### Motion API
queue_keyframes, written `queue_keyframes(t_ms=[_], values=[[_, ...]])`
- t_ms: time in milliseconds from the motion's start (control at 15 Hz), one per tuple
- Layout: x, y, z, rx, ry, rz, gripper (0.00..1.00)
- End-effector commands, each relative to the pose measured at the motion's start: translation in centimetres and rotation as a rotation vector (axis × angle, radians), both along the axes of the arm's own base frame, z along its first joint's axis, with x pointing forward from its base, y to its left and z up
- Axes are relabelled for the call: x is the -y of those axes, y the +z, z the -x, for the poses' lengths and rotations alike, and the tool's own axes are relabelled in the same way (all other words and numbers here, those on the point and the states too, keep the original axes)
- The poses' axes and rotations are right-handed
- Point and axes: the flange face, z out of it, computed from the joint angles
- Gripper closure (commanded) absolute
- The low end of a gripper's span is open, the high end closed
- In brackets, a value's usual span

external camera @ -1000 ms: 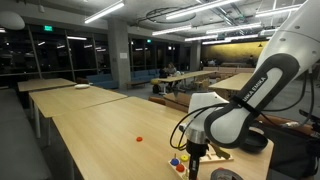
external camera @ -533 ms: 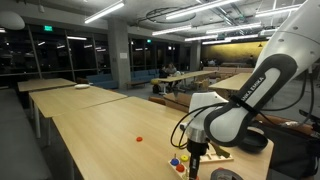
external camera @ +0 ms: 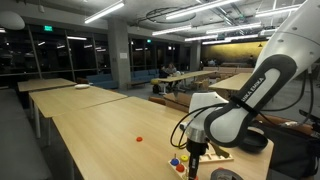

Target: Put the orange circle on the wooden object.

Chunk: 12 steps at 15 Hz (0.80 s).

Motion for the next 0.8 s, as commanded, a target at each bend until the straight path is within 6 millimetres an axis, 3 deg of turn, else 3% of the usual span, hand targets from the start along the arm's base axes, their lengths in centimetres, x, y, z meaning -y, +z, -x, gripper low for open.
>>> queue_keyframes(t_ms=[0,733], values=[[0.04,-0.47,-0.29,0.022,0.002,0.009,0.75],[0.64,-1.03,0.17,0.023,0.024,0.033,0.75]])
